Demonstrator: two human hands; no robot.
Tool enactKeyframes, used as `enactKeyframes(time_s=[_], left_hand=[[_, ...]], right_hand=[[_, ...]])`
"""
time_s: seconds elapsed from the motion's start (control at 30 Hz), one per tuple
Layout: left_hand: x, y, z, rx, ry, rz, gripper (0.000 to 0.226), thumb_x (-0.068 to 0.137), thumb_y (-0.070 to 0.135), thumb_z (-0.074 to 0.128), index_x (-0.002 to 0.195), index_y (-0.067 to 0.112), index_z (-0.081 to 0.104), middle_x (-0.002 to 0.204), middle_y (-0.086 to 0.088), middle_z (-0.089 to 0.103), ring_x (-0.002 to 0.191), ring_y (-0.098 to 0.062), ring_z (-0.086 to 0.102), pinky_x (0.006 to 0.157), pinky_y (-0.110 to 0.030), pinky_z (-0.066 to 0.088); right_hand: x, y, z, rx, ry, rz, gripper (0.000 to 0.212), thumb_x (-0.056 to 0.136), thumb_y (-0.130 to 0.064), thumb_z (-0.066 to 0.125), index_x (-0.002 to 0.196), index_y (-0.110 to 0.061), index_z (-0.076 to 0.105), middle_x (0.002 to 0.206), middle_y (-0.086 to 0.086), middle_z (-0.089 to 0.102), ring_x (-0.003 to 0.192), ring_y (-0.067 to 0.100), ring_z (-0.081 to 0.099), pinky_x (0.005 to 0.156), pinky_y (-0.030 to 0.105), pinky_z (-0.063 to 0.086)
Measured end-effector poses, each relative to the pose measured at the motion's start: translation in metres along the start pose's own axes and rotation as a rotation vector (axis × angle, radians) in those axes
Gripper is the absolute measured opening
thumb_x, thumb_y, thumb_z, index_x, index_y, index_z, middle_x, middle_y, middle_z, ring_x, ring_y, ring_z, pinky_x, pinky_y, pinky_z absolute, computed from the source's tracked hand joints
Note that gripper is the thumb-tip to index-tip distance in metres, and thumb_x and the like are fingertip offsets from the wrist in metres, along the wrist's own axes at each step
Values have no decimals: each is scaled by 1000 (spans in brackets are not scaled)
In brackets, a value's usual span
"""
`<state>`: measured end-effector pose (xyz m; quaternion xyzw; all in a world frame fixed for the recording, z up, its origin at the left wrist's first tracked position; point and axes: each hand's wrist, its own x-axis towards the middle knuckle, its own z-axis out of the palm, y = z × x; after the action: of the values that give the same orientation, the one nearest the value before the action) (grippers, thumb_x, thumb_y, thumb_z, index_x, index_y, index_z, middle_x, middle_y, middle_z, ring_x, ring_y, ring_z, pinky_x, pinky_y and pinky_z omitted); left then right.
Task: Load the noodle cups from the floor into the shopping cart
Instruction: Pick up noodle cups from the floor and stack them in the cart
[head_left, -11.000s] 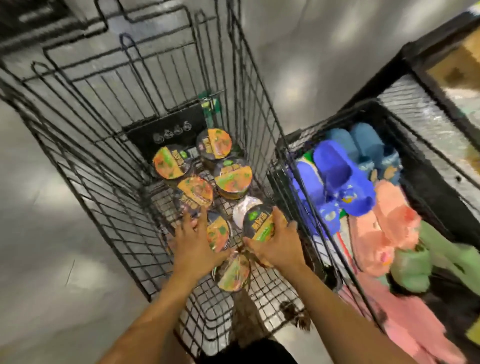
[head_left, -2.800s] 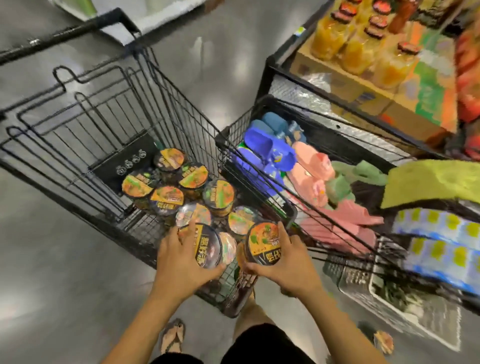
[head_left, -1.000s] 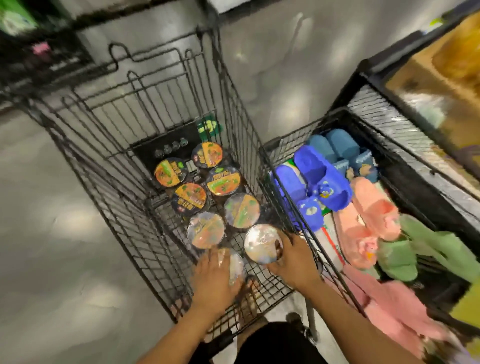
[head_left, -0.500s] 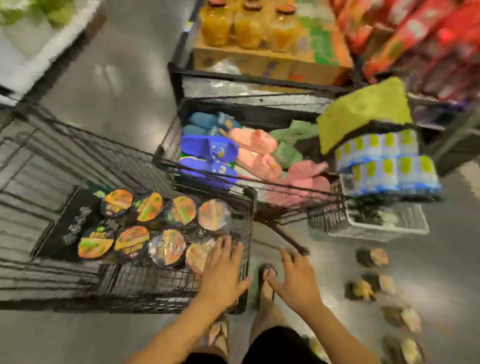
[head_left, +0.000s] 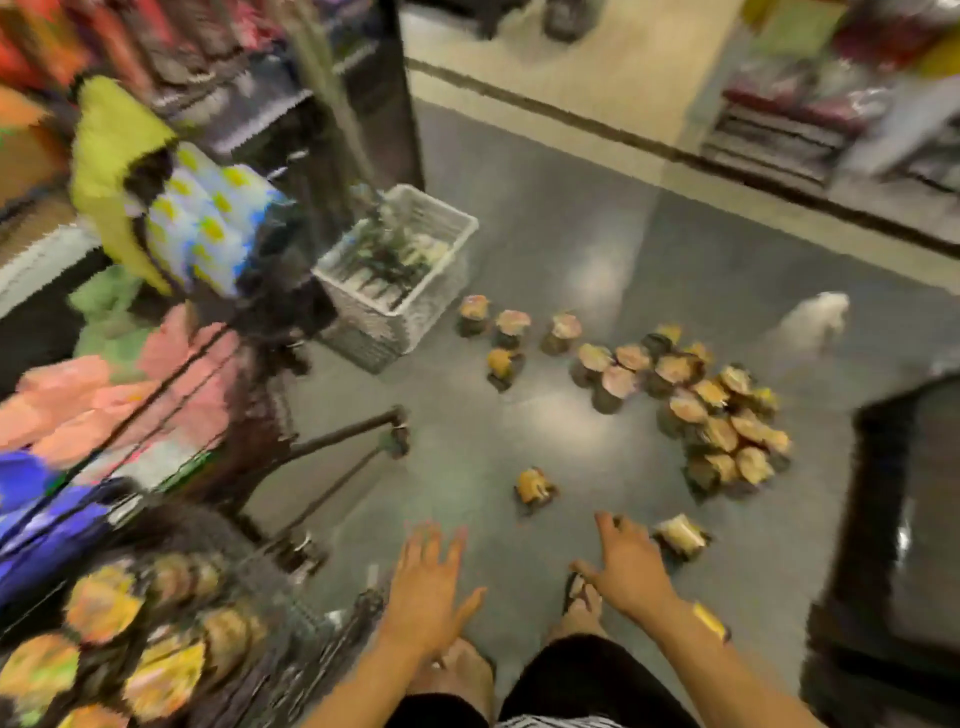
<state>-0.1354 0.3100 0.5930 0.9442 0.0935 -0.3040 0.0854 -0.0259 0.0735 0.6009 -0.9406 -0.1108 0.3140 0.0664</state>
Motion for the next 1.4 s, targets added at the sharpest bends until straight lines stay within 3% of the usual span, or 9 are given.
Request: enactKeyframes(time_s=[0.1,0.3,0.5,0.6,0.83,1.03,1.2,1.3,1.4], left_hand=[[26,53,-7,71,-13,112,78,65,69,52,120,17,67,118,-19,66,104,-37,65,82,-45,55],[73,175,-9,116,-53,195,76,69,66,37,111,13,71,114,-23,65,99,-41,66,74,-48,56],[109,277,12,63,-88,242,98,71,75,20,145,16,41,149,-23,36,137,-40,34,109,-48,34],[137,300,27,76,-71,242,98,72,77,19,148,17,36,151,-21,34,139,-40,32,110,-49,32],[261,292,123,38,-55,207,99,73,78,19,150,16,32,154,-22,27,140,-39,27,112,-46,27],[414,237,267,83,-1,165,94,76,63,66,148,13,34,154,-27,21,138,-45,27,107,-54,33],[503,191,348,67,89,103,109,65,76,66,147,12,35,152,-31,21,140,-47,20,113,-58,23],[548,167,377,109,120,40,129,50,93,55,153,23,21,157,-27,9,145,-43,-1,115,-56,-3],[584,149,391,194,102,-13,131,45,101,39,153,34,5,158,-25,0,145,-43,-6,113,-58,-4]], right_hand=[[-19,67,3,71,-20,144,76,86,-62,51,145,-18,33,135,11,47,125,30,42,102,35,36],[-32,193,9,128,-90,295,70,88,-63,45,141,-18,37,131,9,49,124,28,43,100,35,36],[-22,297,10,188,-126,365,77,86,-65,49,146,-20,31,137,9,45,127,27,40,102,35,36],[-4,333,18,201,-127,417,79,83,-64,56,145,-21,33,133,8,48,123,26,43,101,33,37],[122,373,111,176,-171,400,88,82,-66,55,148,-18,25,132,14,46,125,31,39,102,41,37],[266,401,239,127,-131,403,87,81,-66,58,145,-16,26,131,15,45,122,33,39,99,40,36],[359,412,318,5,-93,380,92,78,-65,62,145,-15,25,138,19,39,127,36,36,102,44,33],[410,413,347,-45,-39,348,101,77,-67,63,150,-15,17,142,23,34,133,39,30,108,46,28],[460,400,365,-124,66,204,101,78,-67,61,151,-15,15,141,21,34,130,37,32,105,44,30]])
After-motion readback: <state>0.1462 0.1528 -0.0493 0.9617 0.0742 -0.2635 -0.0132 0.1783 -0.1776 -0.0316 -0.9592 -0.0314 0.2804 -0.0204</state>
